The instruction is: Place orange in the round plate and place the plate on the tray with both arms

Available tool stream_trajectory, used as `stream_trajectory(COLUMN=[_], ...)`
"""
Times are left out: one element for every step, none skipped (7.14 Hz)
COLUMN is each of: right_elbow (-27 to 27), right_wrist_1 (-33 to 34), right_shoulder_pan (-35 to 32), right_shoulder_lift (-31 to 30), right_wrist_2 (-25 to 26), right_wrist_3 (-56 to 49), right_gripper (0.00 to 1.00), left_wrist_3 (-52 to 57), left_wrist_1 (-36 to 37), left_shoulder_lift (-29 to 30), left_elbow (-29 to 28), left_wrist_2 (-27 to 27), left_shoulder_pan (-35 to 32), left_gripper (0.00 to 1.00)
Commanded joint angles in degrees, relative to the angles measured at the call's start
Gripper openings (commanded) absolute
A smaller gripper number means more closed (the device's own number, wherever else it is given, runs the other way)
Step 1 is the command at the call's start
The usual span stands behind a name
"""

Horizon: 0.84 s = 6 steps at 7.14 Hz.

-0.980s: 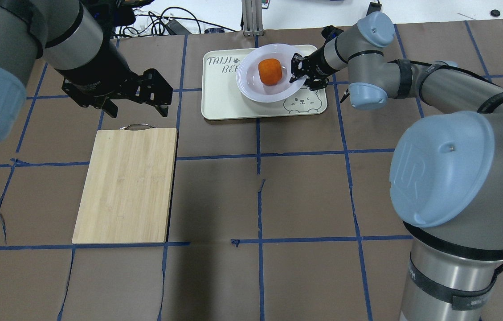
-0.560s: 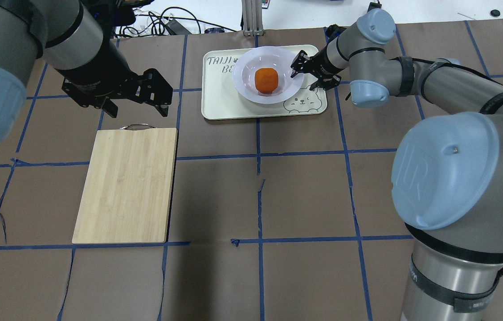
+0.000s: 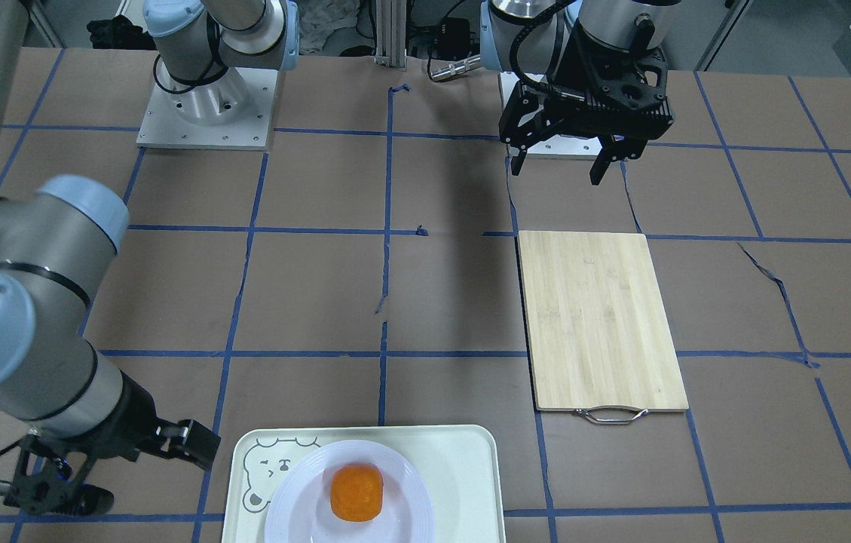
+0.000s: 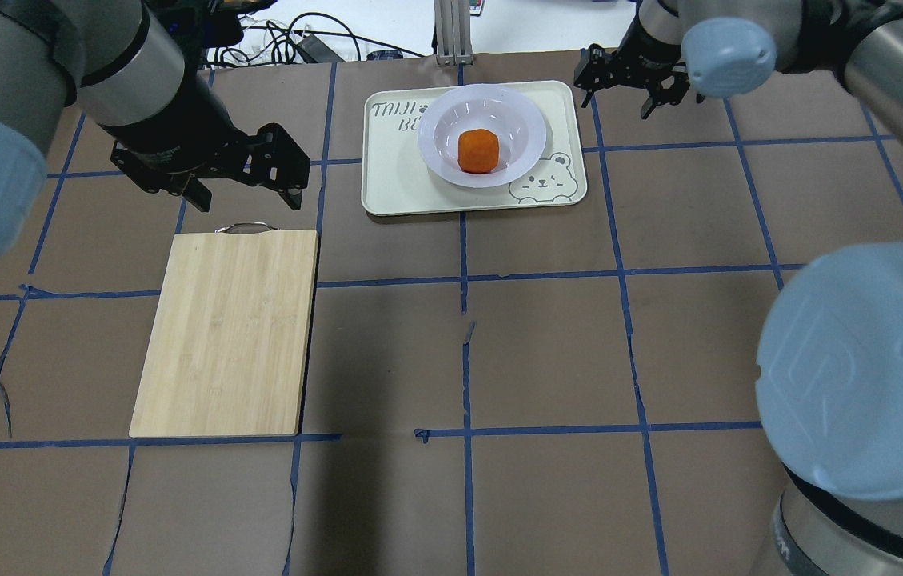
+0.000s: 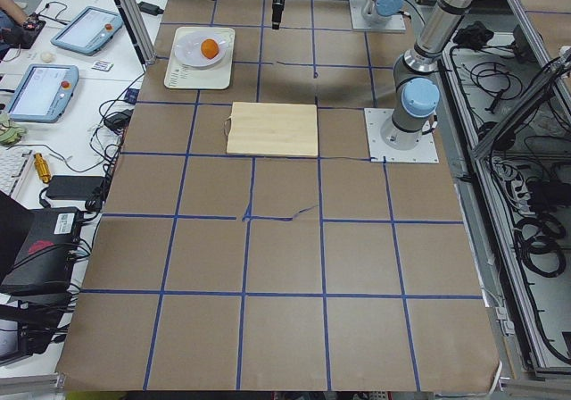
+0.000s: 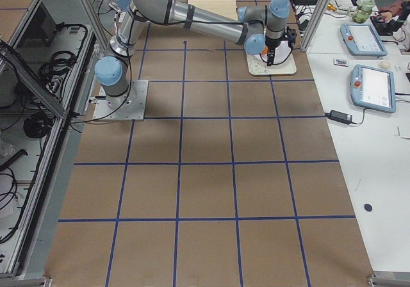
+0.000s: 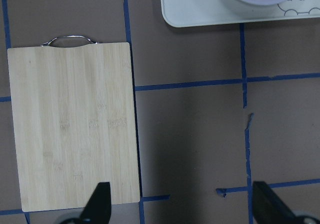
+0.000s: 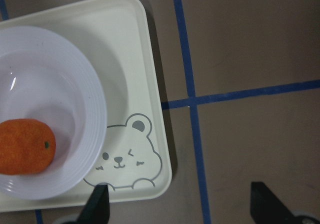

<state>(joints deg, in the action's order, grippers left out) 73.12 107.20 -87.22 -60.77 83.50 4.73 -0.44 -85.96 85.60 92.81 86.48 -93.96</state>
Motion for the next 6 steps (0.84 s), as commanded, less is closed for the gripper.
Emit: stream_trajectory(right_elbow=[-0.18, 0.43, 2.01, 5.42, 9.54, 11.06], right_wrist_1=[-18.63, -21.83, -23.60, -23.97, -21.19, -14.63], right_shoulder_pan=[-1.45, -2.86, -3.48, -3.57, -3.40, -3.66], right_shoulder_lift=[-13.00, -18.19, -22.77, -25.42, -25.80, -26.24], right_wrist_2=[3.60, 3.77, 5.51, 5.71, 5.62, 5.79], right_wrist_3=[-2.01, -2.10, -2.36, -3.23, -3.50, -4.90], right_gripper=[1.00, 1.00, 1.00, 1.00, 1.00, 1.00], left_wrist_3=[0.00, 0.09, 0.09, 0.09, 0.18, 0.26], left_wrist_1=[0.00, 0.00, 0.00, -0.09, -0.44, -1.05], left_shoulder_lift=[0.00, 0.00, 0.00, 0.00, -0.08, -0.17], left_elbow=[0.00, 0.00, 0.00, 0.09, 0.00, -0.35], left_wrist_2=[0.00, 0.00, 0.09, 0.09, 0.35, 1.14], left_shoulder_pan=[0.00, 0.00, 0.00, 0.00, 0.00, 0.00], left_gripper=[1.00, 1.00, 1.00, 1.00, 1.00, 1.00])
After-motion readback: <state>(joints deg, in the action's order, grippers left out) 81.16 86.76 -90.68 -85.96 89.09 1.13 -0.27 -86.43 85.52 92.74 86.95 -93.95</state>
